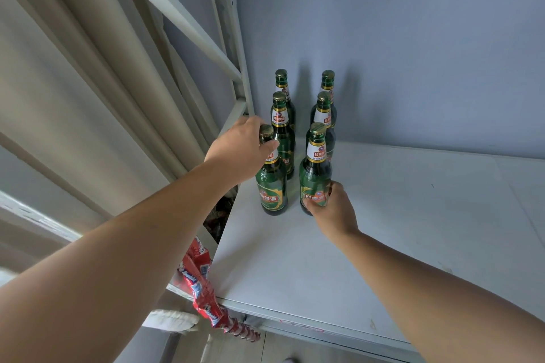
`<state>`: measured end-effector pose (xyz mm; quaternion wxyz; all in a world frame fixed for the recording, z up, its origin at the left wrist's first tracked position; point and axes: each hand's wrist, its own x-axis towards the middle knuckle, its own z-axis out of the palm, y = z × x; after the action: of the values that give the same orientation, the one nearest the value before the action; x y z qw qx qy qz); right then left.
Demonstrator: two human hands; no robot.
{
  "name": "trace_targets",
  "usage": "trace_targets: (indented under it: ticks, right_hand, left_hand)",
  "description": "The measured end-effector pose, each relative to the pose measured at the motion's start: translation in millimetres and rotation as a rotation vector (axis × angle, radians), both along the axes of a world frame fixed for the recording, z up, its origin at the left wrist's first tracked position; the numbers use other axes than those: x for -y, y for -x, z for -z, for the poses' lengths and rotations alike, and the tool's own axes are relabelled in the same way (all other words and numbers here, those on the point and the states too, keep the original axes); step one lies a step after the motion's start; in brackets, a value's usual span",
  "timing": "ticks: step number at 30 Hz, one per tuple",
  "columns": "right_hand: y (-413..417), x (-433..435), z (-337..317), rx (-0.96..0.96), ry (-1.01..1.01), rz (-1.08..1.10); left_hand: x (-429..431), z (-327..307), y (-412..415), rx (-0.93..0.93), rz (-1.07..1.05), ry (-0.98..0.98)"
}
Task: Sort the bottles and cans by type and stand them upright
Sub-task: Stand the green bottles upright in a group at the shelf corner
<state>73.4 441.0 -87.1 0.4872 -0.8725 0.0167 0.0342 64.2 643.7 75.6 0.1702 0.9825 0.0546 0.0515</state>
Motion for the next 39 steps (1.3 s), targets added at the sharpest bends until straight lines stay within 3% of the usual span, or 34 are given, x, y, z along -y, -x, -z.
trace_targets:
  ticks: [10,16,39]
  right_hand:
    - [1.3,1.7,-8.1,0.016,0.026,-0.008]
    - [-0.6,0.5,-21.9,0.066,-0.035,-0.057]
    - [-4.1,0.7,-20.7,0.075,0.069,-0.063]
  left_hand:
    - [1.2,1.2,0.0,-0.028,-0.031,0.115]
    - [4.6,15.4,0.9,-0.030,-0.049,0.338]
    - [10.7,21.9,-8.4,-0.005,-0.079,0.257]
